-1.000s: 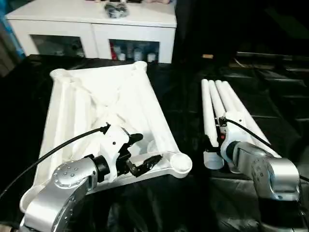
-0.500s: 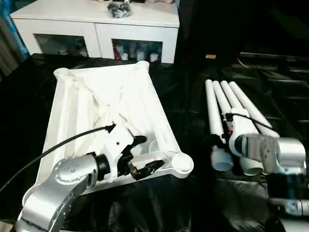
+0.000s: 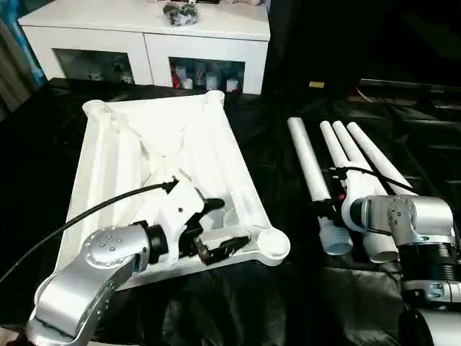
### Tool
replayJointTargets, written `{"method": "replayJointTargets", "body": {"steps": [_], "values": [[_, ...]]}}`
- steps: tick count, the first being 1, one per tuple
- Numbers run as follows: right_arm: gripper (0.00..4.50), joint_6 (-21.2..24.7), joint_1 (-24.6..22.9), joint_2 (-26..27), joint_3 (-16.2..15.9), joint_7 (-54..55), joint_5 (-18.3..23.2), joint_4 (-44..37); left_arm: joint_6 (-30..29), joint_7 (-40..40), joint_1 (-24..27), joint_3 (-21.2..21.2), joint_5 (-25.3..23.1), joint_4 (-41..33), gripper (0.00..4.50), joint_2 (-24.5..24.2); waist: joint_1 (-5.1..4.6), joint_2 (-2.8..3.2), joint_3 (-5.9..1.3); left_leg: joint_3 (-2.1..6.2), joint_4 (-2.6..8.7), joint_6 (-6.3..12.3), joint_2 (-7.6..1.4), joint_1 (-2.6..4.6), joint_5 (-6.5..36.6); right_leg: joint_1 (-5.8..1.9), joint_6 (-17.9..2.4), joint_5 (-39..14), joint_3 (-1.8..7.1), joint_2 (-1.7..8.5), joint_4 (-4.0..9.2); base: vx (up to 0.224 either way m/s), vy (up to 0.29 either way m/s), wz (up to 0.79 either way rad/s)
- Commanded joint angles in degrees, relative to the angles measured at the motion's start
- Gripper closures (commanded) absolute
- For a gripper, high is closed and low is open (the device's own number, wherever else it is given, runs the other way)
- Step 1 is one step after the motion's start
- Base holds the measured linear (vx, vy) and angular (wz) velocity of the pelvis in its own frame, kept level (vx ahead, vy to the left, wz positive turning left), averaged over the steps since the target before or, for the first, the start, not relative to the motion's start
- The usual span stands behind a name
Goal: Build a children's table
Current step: Pick table leg
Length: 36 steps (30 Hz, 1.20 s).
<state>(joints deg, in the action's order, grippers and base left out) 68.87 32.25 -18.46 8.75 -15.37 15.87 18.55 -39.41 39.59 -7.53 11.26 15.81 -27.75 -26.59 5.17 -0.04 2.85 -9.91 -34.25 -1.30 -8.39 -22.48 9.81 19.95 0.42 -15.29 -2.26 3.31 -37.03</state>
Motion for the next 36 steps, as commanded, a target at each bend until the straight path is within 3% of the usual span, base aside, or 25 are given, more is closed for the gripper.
{"method": "replayJointTargets", "body": {"steps": [1,4,5,7,8,10,11,14,17,18,21,22,23,24,25,28,32,36], "values": [[2.60,-0.51,0.09,0.33,0.50,0.19,0.26,1.38,0.63,-1.29,-0.72,0.69,-1.74,1.50,0.00,0.00,0.18,-0.17,-3.08,1.59,4.18,-2.91,-4.49,1.71,7.69,-1.01,-11.43,-0.36,2.77,5.18,4.50,0.000,0.000,0.00],[2.64,-2.19,-0.14,1.19,2.14,0.30,0.95,1.18,0.31,-2.28,-1.72,-0.01,-1.12,2.74,0.00,1.56,0.14,-0.33,-3.09,1.58,4.25,-3.16,-4.52,1.72,8.37,-1.02,-11.35,-1.52,2.78,5.27,4.60,0.000,0.000,0.00],[2.64,-4.26,-0.79,2.71,5.19,0.20,2.87,-0.56,-0.48,-3.63,-3.33,-0.89,-0.18,4.00,0.00,3.71,0.15,-0.41,-3.10,1.55,4.25,-3.18,-4.57,1.67,8.20,-1.04,-11.48,-1.35,2.81,5.36,4.59,0.000,0.000,0.00],[2.64,-4.98,-1.03,3.14,6.03,0.05,3.48,-1.26,-0.85,-4.28,-3.98,-1.16,-0.03,4.52,0.00,4.47,0.29,-0.37,-3.20,1.51,4.18,-3.17,-4.63,1.89,8.61,-0.99,-11.87,-1.08,2.83,5.44,4.63,0.000,0.000,0.00],[2.64,-5.35,-1.11,3.33,6.42,-0.06,3.80,-1.52,-1.05,-4.68,-4.34,-1.29,0.02,4.83,0.00,4.86,0.28,-0.43,-3.24,1.61,4.21,-2.69,-4.63,1.65,7.46,-1.16,-12.00,0.21,2.71,5.39,4.45,0.000,0.000,0.00],[2.64,-9.73,-2.69,4.90,8.57,-2.40,6.65,-5.56,-1.97,-7.80,-7.36,-2.54,0.68,7.27,0.00,8.51,0.36,-0.70,-3.25,1.39,4.01,-2.05,-4.62,1.56,6.35,-1.18,-12.07,2.33,2.76,5.41,4.32,0.000,0.000,0.00],[2.64,-14.30,-4.85,6.53,10.18,-6.52,10.33,-10.90,1.01,-14.25,-11.96,-4.25,-1.04,12.58,0.00,14.07,0.73,-0.67,-3.28,1.14,3.80,-1.40,-4.67,1.75,6.78,-1.07,-11.59,3.02,2.96,5.39,4.52,0.000,0.000,0.00],[2.65,-14.84,-6.95,7.32,10.39,-10.16,13.48,-15.97,-1.44,-18.89,-16.05,-7.54,1.44,17.12,0.00,20.12,1.23,-1.00,-3.61,1.45,3.70,0.66,-4.98,1.49,4.87,-1.58,-11.68,6.74,2.72,5.74,4.18,0.000,0.000,0.00],[2.65,-14.07,-10.23,8.98,10.84,-15.53,19.62,-24.96,-6.09,-18.89,-20.48,-11.16,9.67,20.11,0.00,27.15,1.68,-0.67,-3.58,1.44,3.44,2.02,-4.77,1.28,2.91,-1.50,-12.32,8.34,2.63,5.75,4.06,0.000,0.000,0.00],[2.65,-14.07,-10.23,8.98,10.84,-15.53,19.62,-24.96,-6.09,-18.89,-20.48,-11.16,9.67,20.11,0.00,27.15,1.82,-0.90,-3.64,1.40,3.30,2.56,-4.81,1.28,3.07,-1.56,-13.12,8.61,2.62,5.83,4.09,0.000,0.000,0.00],[2.65,-13.27,-12.95,9.31,10.56,-19.22,25.01,-31.48,-9.98,-19.97,-22.56,-13.82,15.18,21.32,0.00,31.82,1.84,-0.49,-3.39,1.45,3.38,2.93,-4.90,1.27,4.46,-1.47,-13.58,5.90,2.61,5.78,4.56,0.000,0.000,0.00],[2.65,-13.10,-13.64,9.06,10.21,-19.99,25.86,-32.72,-10.39,-19.67,-22.68,-13.77,15.87,21.22,0.00,32.38,1.89,-0.65,-3.42,1.55,3.39,2.90,-4.97,1.29,4.77,-1.58,-13.64,5.42,2.60,5.86,4.59,0.000,0.000,0.00],[2.65,-13.37,-14.63,8.78,9.65,-20.93,26.77,-34.16,-11.46,-19.56,-23.01,-14.16,16.93,21.24,0.00,33.32,1.85,-0.27,-3.32,1.63,3.56,2.58,-4.98,1.31,5.56,-1.47,-13.21,4.13,2.59,5.69,4.81,0.000,0.000,0.00],[2.65,-13.55,-15.10,8.65,9.37,-21.35,27.13,-34.79,-11.99,-19.55,-23.20,-14.40,17.41,21.26,0.00,33.78,1.79,-0.47,-3.23,1.70,3.70,2.09,-5.00,1.32,6.33,-1.50,-13.03,2.51,2.59,5.75,4.94,0.000,0.000,0.00],[2.65,-13.23,-15.69,8.49,9.19,-21.89,27.95,-35.63,-12.46,-19.02,-23.33,-14.51,18.65,20.84,0.00,34.42,1.75,-0.24,-3.09,1.73,3.83,1.51,-4.97,1.33,7.17,-1.39,-12.75,0.52,2.63,5.78,5.20,0.000,0.000,0.00],[2.65,-13.07,-17.03,7.62,8.15,-23.25,28.37,-37.04,-13.10,-18.61,-23.77,-14.46,20.21,20.19,0.00,35.37,1.65,-0.35,-2.97,1.79,4.00,0.46,-4.96,1.26,8.41,-1.50,-11.68,-2.40,2.73,5.77,5.59,0.000,0.000,0.00],[2.65,-12.94,-17.81,6.61,7.09,-23.84,27.94,-37.76,-13.75,-18.69,-24.27,-14.66,21.71,19.72,0.18,36.12,1.56,-0.31,-2.98,1.79,3.99,0.13,-4.90,1.26,8.11,-1.43,-11.33,-2.57,2.77,5.82,5.68,0.000,0.000,0.00],[2.65,-13.54,-18.24,5.52,5.48,-23.78,26.31,-38.20,-14.11,-20.60,-24.74,-15.19,21.19,19.68,0.56,36.50,1.51,-0.39,-3.12,1.89,3.99,0.45,-5.00,1.23,6.43,-1.53,-11.01,0.77,2.70,5.71,5.37,0.000,0.000,0.00]]}}
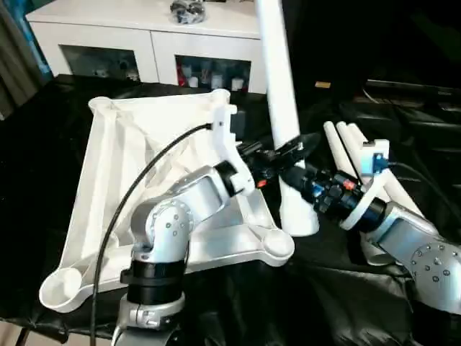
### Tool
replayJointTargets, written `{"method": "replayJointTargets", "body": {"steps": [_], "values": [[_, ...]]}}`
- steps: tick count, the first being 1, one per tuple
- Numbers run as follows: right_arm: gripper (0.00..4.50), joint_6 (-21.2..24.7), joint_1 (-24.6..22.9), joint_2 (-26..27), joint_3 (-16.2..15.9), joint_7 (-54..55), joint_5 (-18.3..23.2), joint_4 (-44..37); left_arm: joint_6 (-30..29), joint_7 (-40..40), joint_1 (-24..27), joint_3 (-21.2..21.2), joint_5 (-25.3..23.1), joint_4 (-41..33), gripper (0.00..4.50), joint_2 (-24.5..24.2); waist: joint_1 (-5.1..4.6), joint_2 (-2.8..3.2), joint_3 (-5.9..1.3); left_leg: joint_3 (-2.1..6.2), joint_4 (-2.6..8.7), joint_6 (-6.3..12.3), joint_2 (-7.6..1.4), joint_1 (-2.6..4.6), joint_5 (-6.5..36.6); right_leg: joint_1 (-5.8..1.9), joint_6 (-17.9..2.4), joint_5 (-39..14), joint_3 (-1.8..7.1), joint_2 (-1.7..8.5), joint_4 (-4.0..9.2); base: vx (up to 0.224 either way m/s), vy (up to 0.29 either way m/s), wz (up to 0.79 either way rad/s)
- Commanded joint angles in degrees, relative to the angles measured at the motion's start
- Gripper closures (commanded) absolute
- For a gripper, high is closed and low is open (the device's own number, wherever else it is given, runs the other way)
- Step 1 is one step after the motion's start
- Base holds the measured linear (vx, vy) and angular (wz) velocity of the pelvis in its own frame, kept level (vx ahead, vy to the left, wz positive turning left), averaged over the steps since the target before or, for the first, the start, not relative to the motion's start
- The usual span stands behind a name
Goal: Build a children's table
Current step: Pick table leg
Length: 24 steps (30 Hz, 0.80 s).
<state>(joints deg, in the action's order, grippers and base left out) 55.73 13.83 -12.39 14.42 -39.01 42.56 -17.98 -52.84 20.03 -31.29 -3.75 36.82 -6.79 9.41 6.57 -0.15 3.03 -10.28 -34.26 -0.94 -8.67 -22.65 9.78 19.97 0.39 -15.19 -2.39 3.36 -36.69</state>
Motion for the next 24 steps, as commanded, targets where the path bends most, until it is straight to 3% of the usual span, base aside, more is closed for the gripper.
{"method": "replayJointTargets", "body": {"steps": [1,5,6,8,10,11,13,15,16,19,24], "values": [[2.65,-1.06,0.17,-0.89,-1.18,0.49,-1.68,-1.77,-0.85,-1.91,-1.26,-0.18,-0.42,-1.34,0.72,0.35,0.10,-0.35,-3.39,2.29,3.89,0.33,-4.75,1.36,5.63,-1.61,-11.11,2.27,2.79,5.63,4.87,0.000,0.000,0.00],[2.65,-4.28,0.60,-1.78,-6.19,4.40,-7.81,-2.72,-2.14,-8.16,-2.78,-0.59,-3.84,-0.75,0.90,0.70,0.07,-0.31,-3.31,2.31,3.90,0.28,-4.75,1.43,5.46,-1.57,-10.84,2.92,2.78,5.56,4.93,0.000,0.000,0.00],[2.65,-4.28,0.60,-1.78,-6.19,4.40,-7.81,-2.72,-2.14,-8.16,-2.78,-0.59,-3.84,-0.75,1.13,0.70,0.04,-0.27,-3.27,2.36,3.98,0.07,-4.83,1.42,5.50,-1.56,-10.61,2.85,2.79,5.60,4.95,0.000,0.000,0.00],[2.65,-5.03,0.88,-1.72,-7.22,5.50,-9.34,-2.78,-2.24,-9.38,-3.07,-0.71,-4.53,-0.53,1.14,0.90,-0.07,-0.32,-3.28,2.28,3.92,0.07,-4.68,1.42,5.84,-1.62,-10.55,2.51,2.84,5.66,5.03,0.000,0.000,0.00],[2.65,-6.44,1.72,-0.83,-9.88,8.76,-12.32,-3.03,-2.22,-14.24,-3.79,-1.71,-6.05,0.58,1.25,2.18,-0.09,-0.06,-3.27,2.36,3.93,-0.11,-4.70,1.48,6.20,-1.52,-10.56,2.22,2.84,5.58,5.02,0.000,0.000,0.00],[2.65,-6.61,1.85,-0.61,-10.40,9.33,-12.74,-3.14,-2.18,-15.00,-3.85,-1.90,-6.21,0.74,1.56,2.42,-0.20,-0.15,-3.28,2.41,3.98,-0.34,-4.70,1.50,6.26,-1.52,-10.56,2.31,2.82,5.49,5.00,0.000,0.000,0.00],[2.65,-6.79,2.00,-0.37,-10.97,9.96,-13.21,-3.27,-2.13,-15.85,-3.91,-2.10,-6.38,0.92,1.61,2.69,-0.22,-0.10,-3.27,2.41,4.04,-0.54,-4.69,1.49,6.63,-1.54,-10.57,2.30,2.85,5.50,5.02,0.000,0.000,0.00],[2.65,-8.10,2.57,0.38,-13.62,12.61,-16.06,-3.61,-1.39,-18.72,-3.81,-2.77,-7.09,1.26,1.71,3.91,-0.20,0.07,-3.31,2.48,4.06,-0.94,-4.77,1.54,6.62,-1.46,-10.51,3.31,2.87,5.43,4.87,0.000,0.000,0.00],[2.65,-8.81,2.69,0.46,-14.82,13.31,-17.25,-3.79,-0.94,-19.94,-3.78,-3.18,-7.03,1.32,1.97,4.60,-0.19,0.23,-3.36,2.51,4.07,-1.10,-4.74,1.49,6.48,-1.55,-10.44,4.05,2.85,5.49,4.81,0.000,0.000,0.00],[2.65,-9.80,2.81,0.60,-16.27,13.80,-18.46,-4.00,-0.05,-20.91,-3.97,-3.63,-6.71,1.59,2.10,5.50,-0.21,-0.05,-3.35,2.45,4.07,-1.28,-4.73,1.53,6.84,-1.56,-10.25,4.54,2.90,5.52,4.80,0.000,0.000,0.00],[2.65,-10.18,2.91,0.65,-16.91,13.75,-18.81,-4.02,0.69,-20.72,-4.29,-3.93,-6.13,1.82,2.37,6.06,-0.23,0.04,-3.47,2.47,4.04,-0.88,-4.80,1.48,6.11,-1.64,-10.41,6.81,2.79,5.49,4.53,0.000,0.000,0.00]]}}
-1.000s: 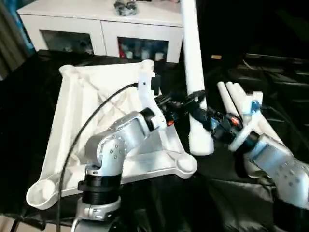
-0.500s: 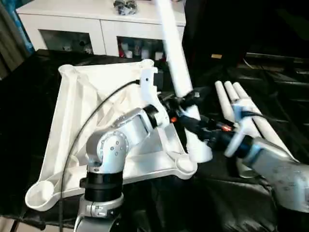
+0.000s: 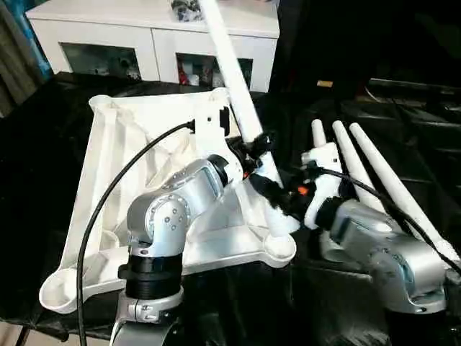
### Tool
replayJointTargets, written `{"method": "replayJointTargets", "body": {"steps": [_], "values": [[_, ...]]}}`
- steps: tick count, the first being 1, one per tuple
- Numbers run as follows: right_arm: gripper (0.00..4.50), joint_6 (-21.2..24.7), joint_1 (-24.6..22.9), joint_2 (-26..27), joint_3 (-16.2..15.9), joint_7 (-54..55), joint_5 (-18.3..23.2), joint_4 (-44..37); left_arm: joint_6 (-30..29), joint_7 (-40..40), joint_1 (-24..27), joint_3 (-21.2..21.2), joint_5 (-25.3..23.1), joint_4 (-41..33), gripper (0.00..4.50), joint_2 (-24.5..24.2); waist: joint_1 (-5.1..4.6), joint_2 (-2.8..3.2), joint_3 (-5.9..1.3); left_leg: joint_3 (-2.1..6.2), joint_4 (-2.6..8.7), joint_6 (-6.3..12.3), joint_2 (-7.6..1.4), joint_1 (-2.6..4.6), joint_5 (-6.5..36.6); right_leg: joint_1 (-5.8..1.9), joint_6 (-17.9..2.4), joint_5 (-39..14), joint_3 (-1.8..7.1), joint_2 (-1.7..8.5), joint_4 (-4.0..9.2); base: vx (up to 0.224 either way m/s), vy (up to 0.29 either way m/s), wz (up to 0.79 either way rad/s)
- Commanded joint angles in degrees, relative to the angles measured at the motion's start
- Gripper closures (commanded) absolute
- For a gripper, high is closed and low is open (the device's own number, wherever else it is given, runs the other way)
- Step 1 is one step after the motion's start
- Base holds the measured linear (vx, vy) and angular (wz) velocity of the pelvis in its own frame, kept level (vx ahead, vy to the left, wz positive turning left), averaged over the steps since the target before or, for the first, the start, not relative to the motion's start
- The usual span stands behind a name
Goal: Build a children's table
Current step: Pick table leg
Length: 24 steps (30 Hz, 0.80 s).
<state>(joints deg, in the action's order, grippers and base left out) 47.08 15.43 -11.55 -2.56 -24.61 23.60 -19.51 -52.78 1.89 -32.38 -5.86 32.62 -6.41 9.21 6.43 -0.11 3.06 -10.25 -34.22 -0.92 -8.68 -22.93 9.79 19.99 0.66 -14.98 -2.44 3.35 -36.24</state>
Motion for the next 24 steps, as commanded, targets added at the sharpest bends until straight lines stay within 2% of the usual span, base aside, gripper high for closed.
{"method": "replayJointTargets", "body": {"steps": [1,5,6,7,8,9,12,15,16,17,21,24], "values": [[2.65,-1.68,1.36,-0.21,-0.23,-0.54,-0.04,-2.51,0.85,-2.77,-3.35,-1.91,-1.56,1.44,2.40,6.45,-0.12,-0.02,-3.48,2.44,4.02,-0.85,-4.83,1.77,6.04,-1.61,-10.66,6.71,2.84,5.47,4.10,0.000,0.000,0.00],[2.65,-2.46,2.07,-0.38,-0.82,-0.24,-0.78,-1.98,1.62,-3.58,-3.75,-2.52,-0.32,1.36,2.44,6.69,-0.15,-0.14,-3.46,2.34,3.94,-0.56,-4.75,1.75,5.97,-1.63,-10.88,6.80,2.87,5.55,4.11,0.000,0.000,0.00],[2.65,-3.71,2.67,-0.84,-1.29,-0.28,-1.67,-1.64,2.22,-3.82,-4.03,-2.52,0.57,1.49,2.44,6.42,-0.15,-0.79,-3.47,2.23,3.90,-0.39,-4.79,1.76,5.76,-1.72,-10.85,6.50,2.90,5.62,4.14,0.000,0.000,0.00],[2.65,-3.76,2.71,-0.84,-1.30,-0.28,-1.71,-1.60,2.26,-3.77,-4.04,-2.50,0.60,1.50,2.46,6.38,-0.04,-0.61,-3.47,2.24,3.86,-0.37,-4.78,1.75,5.55,-1.70,-10.79,6.28,2.90,5.68,4.09,0.000,0.000,0.00],[2.30,-4.50,3.36,-0.80,-1.31,-0.21,-2.11,-0.79,3.11,-2.63,-4.35,-2.00,1.05,1.87,2.46,5.58,-0.15,-0.77,-3.41,2.16,3.88,-0.21,-4.80,1.77,5.48,-1.58,-10.66,5.78,2.93,5.58,4.15,0.000,0.000,0.00],[1.95,-4.40,3.63,-0.57,-0.88,-0.68,-1.35,-0.30,3.99,-0.95,-4.49,-1.47,1.17,2.05,2.48,4.79,-0.20,-0.63,-3.39,2.20,3.88,-0.06,-4.75,1.72,5.47,-1.59,-10.57,5.14,2.88,5.56,4.19,0.000,0.000,0.00],[1.93,-4.48,3.87,-0.50,-0.11,-1.29,-0.36,0.15,5.46,2.08,-4.74,-0.49,1.49,2.32,2.50,3.46,-0.18,-0.61,-3.40,2.10,3.81,0.34,-4.73,1.74,5.28,-1.51,-10.16,4.81,2.96,5.55,4.23,0.000,0.000,0.00],[1.57,-2.38,4.65,-5.34,3.60,-9.32,4.85,2.95,5.57,12.04,-5.46,2.41,2.93,1.92,2.60,-2.65,0.28,-0.69,-3.70,2.10,3.60,0.77,-4.88,2.01,4.24,-1.56,-9.89,6.51,2.90,5.49,3.91,0.000,0.000,0.00],[1.52,-2.19,4.63,-6.36,4.00,-10.97,5.52,3.41,5.47,13.51,-5.65,2.69,3.49,1.96,2.62,-3.52,0.31,-0.63,-3.63,2.14,3.64,0.89,-4.86,1.77,3.62,-1.60,-10.18,7.70,2.77,5.45,3.68,0.000,0.000,0.00],[1.48,-1.21,4.67,-7.93,4.40,-13.48,6.81,3.92,5.11,15.90,-5.94,3.20,4.17,1.92,2.63,-4.88,0.24,-0.87,-3.58,2.08,3.55,1.26,-4.73,1.71,3.56,-1.74,-10.66,8.09,2.72,5.51,3.64,0.000,0.000,0.00],[1.16,0.53,4.72,-10.70,5.01,-18.30,9.51,4.49,4.39,19.52,-6.44,4.20,5.60,2.07,2.63,-7.13,0.14,-0.89,-3.69,1.90,3.22,2.70,-4.62,1.58,2.41,-1.83,-12.73,9.26,2.69,5.71,3.47,0.000,0.000,0.00],[1.16,2.79,5.08,-14.52,6.06,-24.98,13.73,5.48,3.23,26.56,-7.02,4.97,9.14,1.47,2.63,-9.58,0.27,-0.94,-3.76,1.84,3.07,3.56,-4.68,1.65,2.19,-1.89,-13.70,8.41,2.64,5.75,3.48,0.000,0.000,0.00]]}}
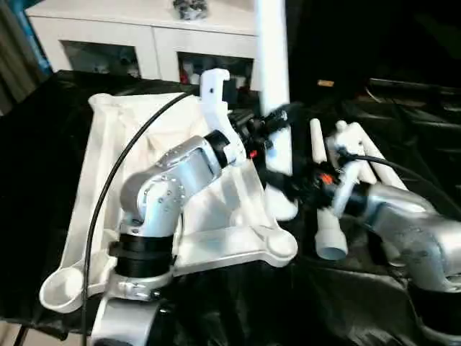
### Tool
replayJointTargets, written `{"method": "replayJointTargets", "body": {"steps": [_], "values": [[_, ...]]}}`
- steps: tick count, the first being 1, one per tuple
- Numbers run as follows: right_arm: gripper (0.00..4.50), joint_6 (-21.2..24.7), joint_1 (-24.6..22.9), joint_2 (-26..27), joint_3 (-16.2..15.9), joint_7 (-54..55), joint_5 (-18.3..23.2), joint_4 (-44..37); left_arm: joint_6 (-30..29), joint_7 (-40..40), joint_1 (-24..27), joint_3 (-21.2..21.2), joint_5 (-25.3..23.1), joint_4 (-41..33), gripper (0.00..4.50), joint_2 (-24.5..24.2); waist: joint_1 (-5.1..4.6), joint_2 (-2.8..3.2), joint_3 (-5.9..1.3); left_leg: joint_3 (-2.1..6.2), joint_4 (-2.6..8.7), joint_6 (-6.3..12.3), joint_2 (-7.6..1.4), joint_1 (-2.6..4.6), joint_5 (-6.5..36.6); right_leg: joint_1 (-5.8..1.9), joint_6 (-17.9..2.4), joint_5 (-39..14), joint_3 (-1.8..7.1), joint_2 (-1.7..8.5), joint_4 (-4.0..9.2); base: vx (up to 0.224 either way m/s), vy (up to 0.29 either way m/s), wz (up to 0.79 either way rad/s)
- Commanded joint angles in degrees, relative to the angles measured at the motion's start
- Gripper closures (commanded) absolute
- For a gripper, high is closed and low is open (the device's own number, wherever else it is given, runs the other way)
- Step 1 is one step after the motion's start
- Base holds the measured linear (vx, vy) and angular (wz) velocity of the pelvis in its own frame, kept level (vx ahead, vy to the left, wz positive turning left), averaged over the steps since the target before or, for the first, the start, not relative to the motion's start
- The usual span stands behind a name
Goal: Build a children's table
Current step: Pick table leg
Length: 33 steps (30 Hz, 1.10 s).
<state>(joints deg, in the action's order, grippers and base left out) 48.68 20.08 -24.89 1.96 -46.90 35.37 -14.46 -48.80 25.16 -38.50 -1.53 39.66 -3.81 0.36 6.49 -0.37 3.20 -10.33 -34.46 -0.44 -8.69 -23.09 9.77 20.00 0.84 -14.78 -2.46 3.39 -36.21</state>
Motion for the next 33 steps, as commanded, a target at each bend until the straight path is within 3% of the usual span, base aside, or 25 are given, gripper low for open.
{"method": "replayJointTargets", "body": {"steps": [1,2,9,10,16,27,29,33], "values": [[1.16,1.77,0.77,-2.11,1.91,-4.56,3.15,1.01,-1.27,6.06,-1.10,1.28,2.80,-1.39,2.63,-1.62,0.21,-0.84,-3.86,1.88,3.30,3.16,-4.62,1.80,2.23,-1.93,-14.06,7.94,2.65,5.67,3.47,0.000,0.000,0.00],[1.16,2.75,1.59,-3.45,2.31,-7.23,5.29,1.99,-1.61,10.57,-1.43,2.46,3.22,-1.66,2.63,-2.80,0.27,-0.78,-3.87,1.85,3.29,3.39,-4.60,1.82,2.12,-1.85,-14.33,7.25,2.62,5.68,3.47,0.000,0.000,0.00],[1.16,4.00,2.28,-5.79,1.55,-12.16,7.65,2.34,-1.73,14.00,-2.60,3.19,4.64,-0.46,2.63,-3.48,0.27,-0.79,-3.80,1.76,3.32,3.16,-4.81,1.92,3.42,-1.76,-15.50,4.20,2.55,5.82,3.64,0.000,0.000,0.00],[1.44,4.11,2.38,-5.95,1.45,-12.55,7.72,2.51,-1.61,14.26,-2.75,3.37,4.58,-0.23,2.63,-3.57,0.27,-0.86,-3.78,1.74,3.36,3.09,-4.84,1.95,3.46,-1.72,-15.47,3.91,2.56,5.83,3.68,0.000,0.000,0.00],[1.91,4.51,2.72,-6.58,0.15,-13.49,8.48,3.12,-1.21,15.67,-3.31,3.82,4.99,0.84,2.63,-3.64,0.22,-0.95,-3.74,1.71,3.45,2.20,-4.82,1.98,4.44,-1.63,-15.24,1.54,2.54,5.85,3.88,0.000,0.000,0.00],[2.55,4.57,2.18,-5.19,-0.61,-11.48,8.80,1.52,-1.56,15.62,-3.07,3.44,5.67,1.07,2.63,-3.00,0.24,-0.81,-3.77,1.71,3.60,1.19,-4.79,2.03,5.55,-1.41,-14.60,-0.32,2.57,5.85,4.09,0.000,0.000,0.00],[2.57,3.39,1.91,-3.66,-0.66,-8.08,7.21,0.84,-0.18,11.62,-3.33,2.68,3.30,2.15,1.93,-2.20,0.28,-0.71,-3.78,1.78,3.62,1.19,-4.82,1.97,5.27,-1.43,-14.54,0.18,2.56,5.86,4.00,0.000,0.000,0.00],[2.58,1.58,1.36,-0.65,-0.71,-1.31,4.19,-0.98,3.41,3.61,-3.29,3.30,-3.41,2.10,1.65,-1.49,0.10,-0.86,-3.81,1.86,3.76,0.65,-4.94,2.01,5.18,-1.41,-13.97,0.84,2.61,5.93,4.10,0.000,0.000,0.00]]}}
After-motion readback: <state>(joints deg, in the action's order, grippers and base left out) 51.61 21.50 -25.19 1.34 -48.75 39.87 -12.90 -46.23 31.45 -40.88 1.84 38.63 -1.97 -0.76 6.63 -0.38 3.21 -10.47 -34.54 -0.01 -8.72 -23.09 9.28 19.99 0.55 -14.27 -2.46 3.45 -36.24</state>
